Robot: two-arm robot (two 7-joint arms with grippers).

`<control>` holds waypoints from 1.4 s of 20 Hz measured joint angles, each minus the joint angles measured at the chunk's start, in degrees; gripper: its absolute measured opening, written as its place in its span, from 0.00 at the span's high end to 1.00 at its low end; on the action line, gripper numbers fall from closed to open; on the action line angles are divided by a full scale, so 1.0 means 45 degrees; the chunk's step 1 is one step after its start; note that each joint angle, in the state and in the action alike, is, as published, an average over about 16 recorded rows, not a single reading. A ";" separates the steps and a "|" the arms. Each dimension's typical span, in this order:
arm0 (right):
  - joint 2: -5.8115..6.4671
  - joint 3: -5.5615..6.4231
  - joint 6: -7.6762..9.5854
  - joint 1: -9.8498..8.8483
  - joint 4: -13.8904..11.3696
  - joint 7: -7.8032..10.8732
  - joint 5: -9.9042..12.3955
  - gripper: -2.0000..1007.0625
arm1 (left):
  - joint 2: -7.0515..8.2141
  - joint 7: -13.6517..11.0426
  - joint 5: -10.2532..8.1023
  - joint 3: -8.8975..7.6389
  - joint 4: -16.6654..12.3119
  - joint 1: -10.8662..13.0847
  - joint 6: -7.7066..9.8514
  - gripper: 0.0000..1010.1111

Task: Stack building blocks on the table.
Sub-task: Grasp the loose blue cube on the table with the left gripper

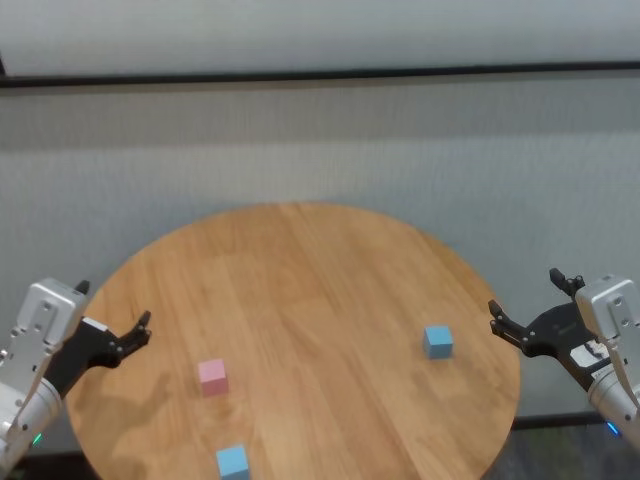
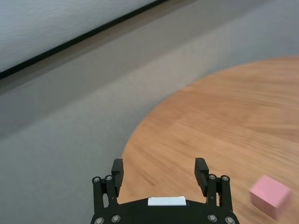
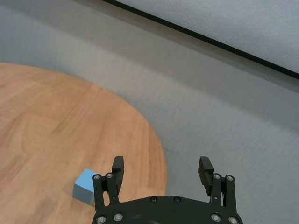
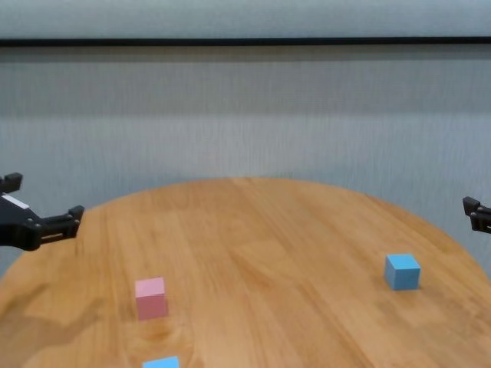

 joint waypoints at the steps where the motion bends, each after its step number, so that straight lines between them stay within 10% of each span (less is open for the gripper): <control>1: 0.0000 0.0000 0.0000 0.0000 0.0000 0.0000 0.0000 0.00 | 0.0059 -0.0084 -0.0007 -0.0014 -0.0073 0.0032 0.0037 0.01; 18: 0.0000 0.0000 0.0000 0.0000 0.0000 0.0000 0.0000 0.00 | 0.1978 -0.3203 -0.1522 -0.0873 -0.2606 0.1706 0.0408 0.01; 28: 0.0000 0.0000 0.0000 0.0000 0.0000 0.0000 0.0000 0.00 | 0.2108 -0.5249 -0.2412 -0.0775 -0.3201 0.2191 0.0156 0.01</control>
